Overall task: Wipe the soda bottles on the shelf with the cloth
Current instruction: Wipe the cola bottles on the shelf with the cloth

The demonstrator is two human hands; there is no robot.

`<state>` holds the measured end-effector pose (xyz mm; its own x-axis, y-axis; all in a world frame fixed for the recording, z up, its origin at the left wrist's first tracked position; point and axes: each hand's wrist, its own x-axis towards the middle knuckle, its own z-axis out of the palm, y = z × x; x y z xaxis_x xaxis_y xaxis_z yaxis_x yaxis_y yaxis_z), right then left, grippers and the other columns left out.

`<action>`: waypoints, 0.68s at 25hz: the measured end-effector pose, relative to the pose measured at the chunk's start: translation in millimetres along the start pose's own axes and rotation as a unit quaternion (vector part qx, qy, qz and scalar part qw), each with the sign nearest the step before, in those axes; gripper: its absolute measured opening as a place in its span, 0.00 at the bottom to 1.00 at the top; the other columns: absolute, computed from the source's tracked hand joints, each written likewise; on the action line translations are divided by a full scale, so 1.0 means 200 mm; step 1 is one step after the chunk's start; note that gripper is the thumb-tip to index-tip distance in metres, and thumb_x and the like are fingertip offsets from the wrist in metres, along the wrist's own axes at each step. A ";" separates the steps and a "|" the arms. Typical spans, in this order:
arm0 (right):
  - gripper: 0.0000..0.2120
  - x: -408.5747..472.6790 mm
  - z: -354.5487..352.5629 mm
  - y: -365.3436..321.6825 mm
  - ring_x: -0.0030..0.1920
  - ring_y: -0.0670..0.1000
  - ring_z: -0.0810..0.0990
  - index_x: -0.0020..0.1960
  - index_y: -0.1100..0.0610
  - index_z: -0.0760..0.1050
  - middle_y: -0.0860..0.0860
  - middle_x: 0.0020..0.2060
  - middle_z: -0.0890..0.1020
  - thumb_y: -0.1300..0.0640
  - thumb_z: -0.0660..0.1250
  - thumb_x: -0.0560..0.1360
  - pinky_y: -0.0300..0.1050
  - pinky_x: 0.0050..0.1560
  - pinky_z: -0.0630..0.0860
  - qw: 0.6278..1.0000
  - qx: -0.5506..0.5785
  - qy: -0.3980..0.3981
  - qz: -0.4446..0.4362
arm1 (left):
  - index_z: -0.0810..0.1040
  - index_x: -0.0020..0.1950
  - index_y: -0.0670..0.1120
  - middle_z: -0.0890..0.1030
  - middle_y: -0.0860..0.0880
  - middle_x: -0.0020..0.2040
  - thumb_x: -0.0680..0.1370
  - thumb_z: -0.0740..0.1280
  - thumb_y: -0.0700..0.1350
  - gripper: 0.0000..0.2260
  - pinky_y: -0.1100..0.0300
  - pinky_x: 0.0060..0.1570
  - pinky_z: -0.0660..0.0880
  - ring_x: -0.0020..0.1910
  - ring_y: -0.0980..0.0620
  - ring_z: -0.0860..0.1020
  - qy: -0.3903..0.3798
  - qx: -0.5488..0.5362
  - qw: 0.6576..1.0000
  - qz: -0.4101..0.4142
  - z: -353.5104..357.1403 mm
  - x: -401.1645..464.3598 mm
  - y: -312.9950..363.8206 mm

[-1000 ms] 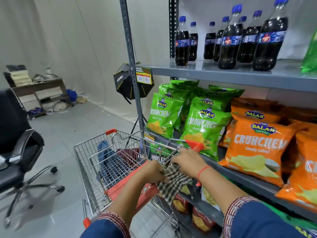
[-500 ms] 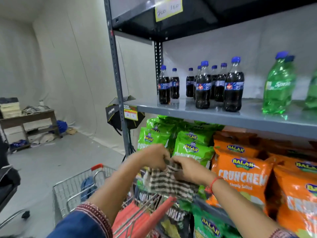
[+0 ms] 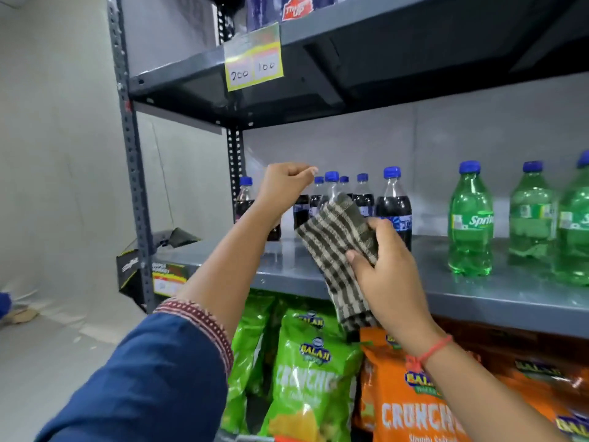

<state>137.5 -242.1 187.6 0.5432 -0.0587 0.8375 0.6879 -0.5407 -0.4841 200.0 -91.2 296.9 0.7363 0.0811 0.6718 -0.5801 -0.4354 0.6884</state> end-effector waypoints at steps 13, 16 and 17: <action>0.27 0.27 0.27 0.07 0.56 0.60 0.73 0.69 0.56 0.64 0.58 0.61 0.74 0.67 0.62 0.71 0.55 0.52 0.74 0.937 -0.315 0.060 -0.137 | 0.80 0.41 0.40 0.84 0.42 0.41 0.73 0.66 0.45 0.08 0.48 0.62 0.71 0.48 0.43 0.79 -0.210 -0.179 0.958 -0.075 0.20 0.39 -0.13; 0.18 0.32 0.26 0.08 0.59 0.57 0.78 0.58 0.60 0.77 0.55 0.56 0.82 0.63 0.54 0.74 0.50 0.56 0.76 0.848 -0.380 -0.021 -0.368 | 0.79 0.45 0.39 0.84 0.41 0.42 0.75 0.64 0.43 0.08 0.57 0.51 0.79 0.41 0.48 0.81 -0.261 -0.172 0.946 -0.083 0.19 0.41 -0.12; 0.18 0.33 0.26 0.10 0.58 0.55 0.79 0.55 0.59 0.79 0.54 0.54 0.83 0.62 0.53 0.74 0.50 0.57 0.76 0.817 -0.398 -0.085 -0.410 | 0.79 0.46 0.39 0.84 0.43 0.41 0.75 0.64 0.43 0.09 0.59 0.46 0.80 0.39 0.50 0.82 -0.276 -0.166 0.943 -0.086 0.18 0.42 -0.11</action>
<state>211.6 -213.5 219.6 0.1625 0.6768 0.7180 0.3605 -0.7181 0.5954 287.5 -106.8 327.9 0.8453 -0.3941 0.3608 -0.4454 -0.1467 0.8832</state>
